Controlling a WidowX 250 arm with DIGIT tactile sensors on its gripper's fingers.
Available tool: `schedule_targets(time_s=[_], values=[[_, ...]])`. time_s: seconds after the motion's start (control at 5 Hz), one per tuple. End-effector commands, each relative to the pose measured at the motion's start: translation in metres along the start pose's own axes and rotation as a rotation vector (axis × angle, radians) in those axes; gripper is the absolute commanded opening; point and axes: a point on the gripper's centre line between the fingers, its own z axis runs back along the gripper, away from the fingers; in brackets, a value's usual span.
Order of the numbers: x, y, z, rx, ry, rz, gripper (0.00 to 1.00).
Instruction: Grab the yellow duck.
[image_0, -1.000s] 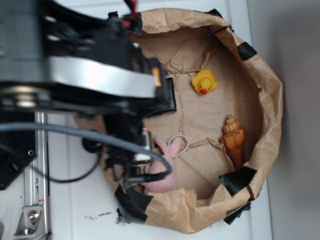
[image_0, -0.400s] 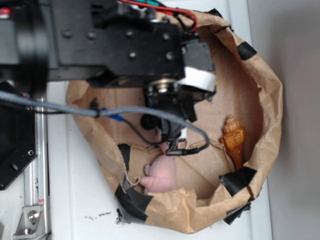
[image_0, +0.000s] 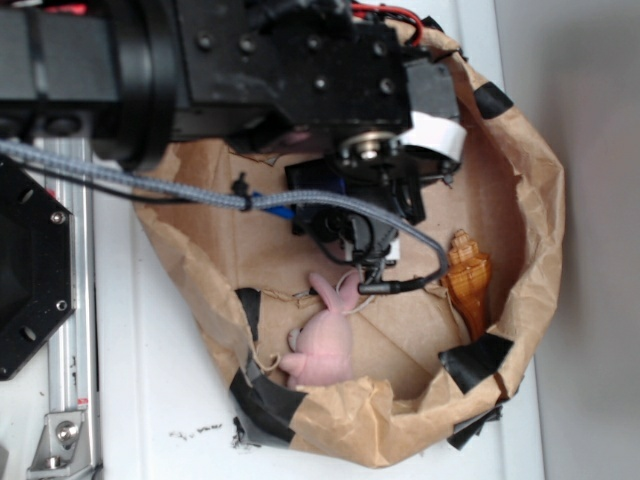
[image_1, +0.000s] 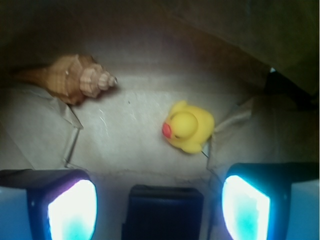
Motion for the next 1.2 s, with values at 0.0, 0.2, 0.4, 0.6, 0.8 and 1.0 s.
schedule_targets(time_s=[0.0,0.2,0.4,0.6,0.8,1.0], values=[[0.025,-0.001,0.008,0.005,-0.092,-0.018,1.0],[0.033,-0.005,-0.003,-0.044,-0.081,-0.005,1.0],[0.032,-0.018,-0.011,-0.073,-0.063,-0.027,1.0],[0.026,-0.033,-0.014,-0.073,-0.049,-0.05,1.0],[0.022,-0.032,-0.02,-0.063,-0.04,-0.049,1.0],[0.023,-0.023,-0.023,-0.048,-0.037,-0.04,1.0]])
